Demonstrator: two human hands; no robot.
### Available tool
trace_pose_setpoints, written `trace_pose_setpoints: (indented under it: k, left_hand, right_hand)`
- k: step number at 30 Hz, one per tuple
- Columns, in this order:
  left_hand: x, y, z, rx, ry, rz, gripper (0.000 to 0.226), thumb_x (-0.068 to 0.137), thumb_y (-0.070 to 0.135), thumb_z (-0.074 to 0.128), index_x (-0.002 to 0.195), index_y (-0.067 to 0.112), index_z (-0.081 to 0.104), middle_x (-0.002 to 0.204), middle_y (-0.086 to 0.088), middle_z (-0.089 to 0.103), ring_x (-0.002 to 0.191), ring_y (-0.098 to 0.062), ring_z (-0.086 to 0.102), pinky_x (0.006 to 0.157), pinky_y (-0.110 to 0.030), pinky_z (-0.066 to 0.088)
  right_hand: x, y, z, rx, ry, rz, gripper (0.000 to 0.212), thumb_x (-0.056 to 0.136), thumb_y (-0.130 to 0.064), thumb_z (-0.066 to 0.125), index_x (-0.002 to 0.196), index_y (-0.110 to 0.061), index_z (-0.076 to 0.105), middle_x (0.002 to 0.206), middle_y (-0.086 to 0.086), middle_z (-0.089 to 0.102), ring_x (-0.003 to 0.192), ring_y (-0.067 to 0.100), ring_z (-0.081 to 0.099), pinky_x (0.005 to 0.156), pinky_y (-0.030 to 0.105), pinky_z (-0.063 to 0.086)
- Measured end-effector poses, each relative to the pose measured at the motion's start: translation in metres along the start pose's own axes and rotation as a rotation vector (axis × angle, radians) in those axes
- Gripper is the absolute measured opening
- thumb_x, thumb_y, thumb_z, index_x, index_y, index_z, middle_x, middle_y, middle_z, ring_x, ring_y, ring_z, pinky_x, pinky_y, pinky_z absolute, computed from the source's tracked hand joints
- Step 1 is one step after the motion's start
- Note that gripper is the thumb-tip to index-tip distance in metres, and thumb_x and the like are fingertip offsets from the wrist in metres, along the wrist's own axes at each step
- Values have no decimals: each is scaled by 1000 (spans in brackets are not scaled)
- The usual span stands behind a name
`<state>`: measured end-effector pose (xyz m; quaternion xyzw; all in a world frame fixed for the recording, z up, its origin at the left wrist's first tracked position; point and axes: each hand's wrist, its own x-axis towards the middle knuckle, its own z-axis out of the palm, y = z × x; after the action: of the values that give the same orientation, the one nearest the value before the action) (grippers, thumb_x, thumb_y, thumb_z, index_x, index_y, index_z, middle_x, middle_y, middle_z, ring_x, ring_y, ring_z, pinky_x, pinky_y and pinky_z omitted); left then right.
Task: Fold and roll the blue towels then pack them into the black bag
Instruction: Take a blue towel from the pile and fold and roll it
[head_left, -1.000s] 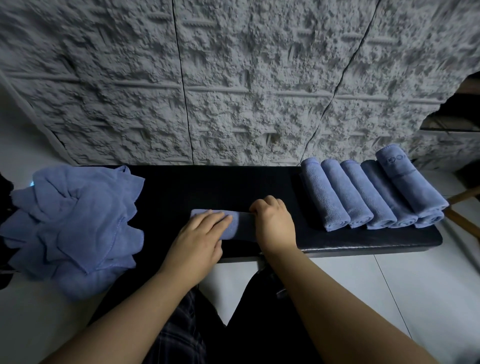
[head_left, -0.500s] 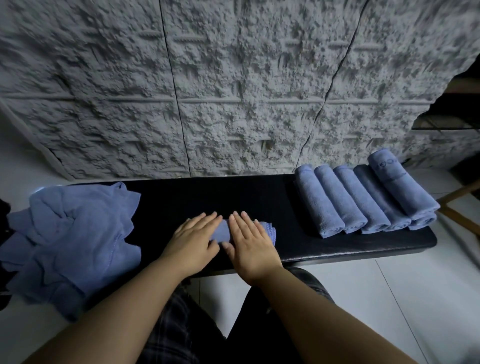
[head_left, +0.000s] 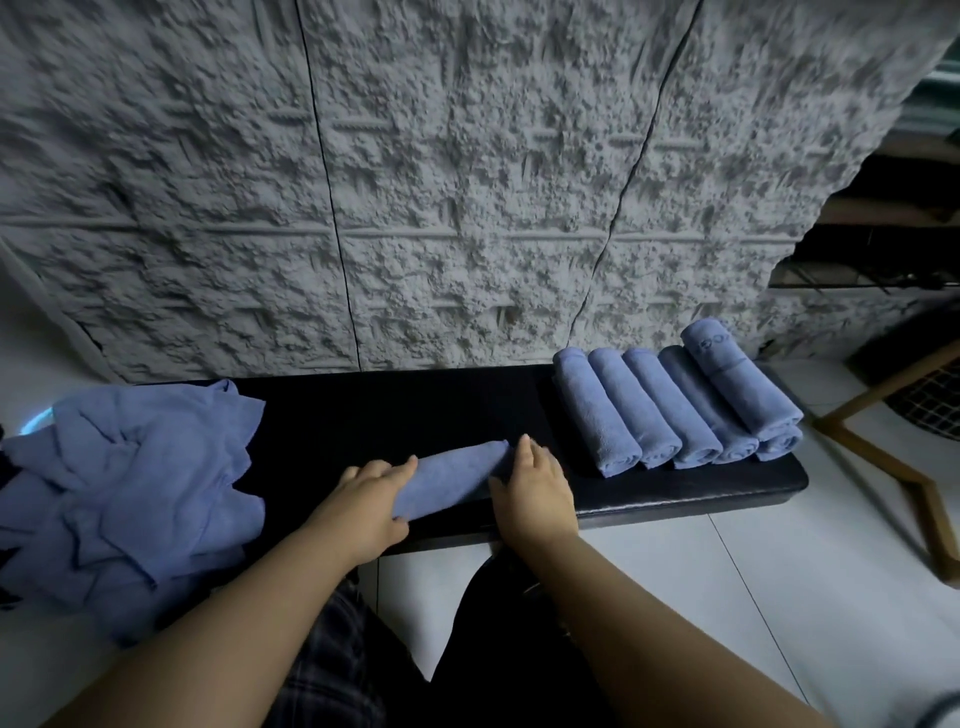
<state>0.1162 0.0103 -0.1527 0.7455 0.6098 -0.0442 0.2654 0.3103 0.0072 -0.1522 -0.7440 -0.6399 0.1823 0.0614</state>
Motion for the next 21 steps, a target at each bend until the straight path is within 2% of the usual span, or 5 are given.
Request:
trace_pose_setpoints:
  k: [3,7,11,15,21]
  left_hand:
    - [-4,3,4,30,-32,-45,83,88,19,52,149,33,-2,138,-1,31,121,-21,32,100,-30,36]
    - [-11,13,11,-127,-3,-71,84,85,26,57,149,31,4,133,-5,37,117,-22,42,99,-32,40]
    - [-20,33,23,-237,41,-47,83,83,27,60,149,27,9,131,-6,40,108,-20,51,89,-28,46]
    - [-15,53,24,-414,160,-10,80,76,32,67,145,26,26,119,-5,46,100,-20,56,81,-29,49]
    - [-2,91,9,-650,164,136,97,69,22,75,147,25,17,126,-3,40,115,-15,49,90,-24,45]
  right_hand:
    - [-12,-4,7,79,59,98,42,93,-36,50,120,-4,43,123,11,49,112,25,47,90,29,36]
    - [-19,-23,7,643,-272,241,34,94,-38,54,75,-11,48,71,3,57,59,12,52,51,20,40]
    - [-23,-28,0,960,-290,300,11,91,-20,57,93,-9,55,96,11,66,86,18,65,66,24,52]
    - [-14,-20,-7,1081,-235,292,48,86,-26,62,128,-15,43,111,5,61,95,20,62,80,35,55]
    - [-4,2,-37,1179,-125,225,52,77,-44,71,114,-13,50,106,7,66,93,18,66,87,39,54]
